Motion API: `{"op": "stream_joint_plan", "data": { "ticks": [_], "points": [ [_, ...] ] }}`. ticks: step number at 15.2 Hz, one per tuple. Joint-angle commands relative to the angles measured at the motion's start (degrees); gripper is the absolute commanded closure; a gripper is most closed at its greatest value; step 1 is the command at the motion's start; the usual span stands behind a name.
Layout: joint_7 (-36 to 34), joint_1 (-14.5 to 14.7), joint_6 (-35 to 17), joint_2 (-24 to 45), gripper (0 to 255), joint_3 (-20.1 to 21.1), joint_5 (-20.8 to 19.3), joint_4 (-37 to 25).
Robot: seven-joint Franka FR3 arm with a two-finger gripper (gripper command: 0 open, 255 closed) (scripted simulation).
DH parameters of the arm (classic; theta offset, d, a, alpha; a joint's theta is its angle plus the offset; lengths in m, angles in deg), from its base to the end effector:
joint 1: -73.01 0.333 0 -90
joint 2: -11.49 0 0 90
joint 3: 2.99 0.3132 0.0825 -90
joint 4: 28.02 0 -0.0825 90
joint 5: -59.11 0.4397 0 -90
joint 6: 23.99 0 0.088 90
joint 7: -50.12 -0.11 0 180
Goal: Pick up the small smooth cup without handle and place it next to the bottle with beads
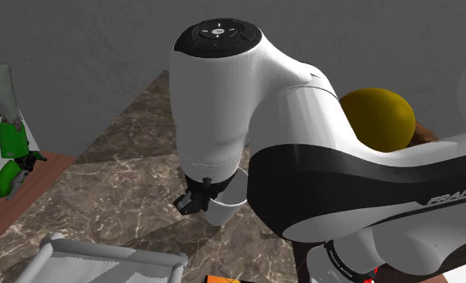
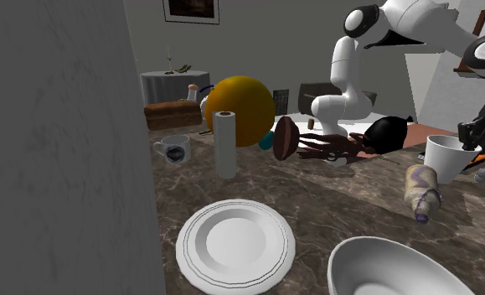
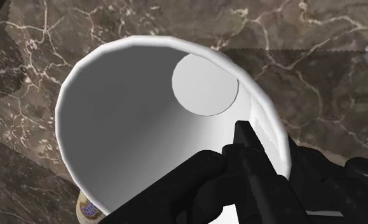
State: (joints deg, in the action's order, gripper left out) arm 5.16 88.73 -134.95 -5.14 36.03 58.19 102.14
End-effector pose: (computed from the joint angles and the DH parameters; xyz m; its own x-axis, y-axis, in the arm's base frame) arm 0.2952 0.4214 0.4101 0.9864 0.1525 0.0621 0.1362 -0.9676 0.2125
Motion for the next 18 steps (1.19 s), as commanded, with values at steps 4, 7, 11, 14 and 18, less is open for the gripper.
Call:
{"op": "stream_joint_plan", "data": {
  "ticks": [4, 7, 11, 14, 18],
  "points": [
    [0.11, -0.11, 0.10, -0.02, 0, -0.17, -0.02, 0.26],
    [0.11, -0.01, 2.01, -0.21, 0, -0.15, 0.13, -1.48],
    [0.38, 0.15, 7.42, -0.77, 0, -0.31, 0.45, -6.43],
    [0.38, 0.15, 7.42, -0.78, 0, -0.31, 0.46, -6.43],
    [0.38, 0.15, 7.42, -0.78, 0, -0.31, 0.46, -6.43]
  ]
}}
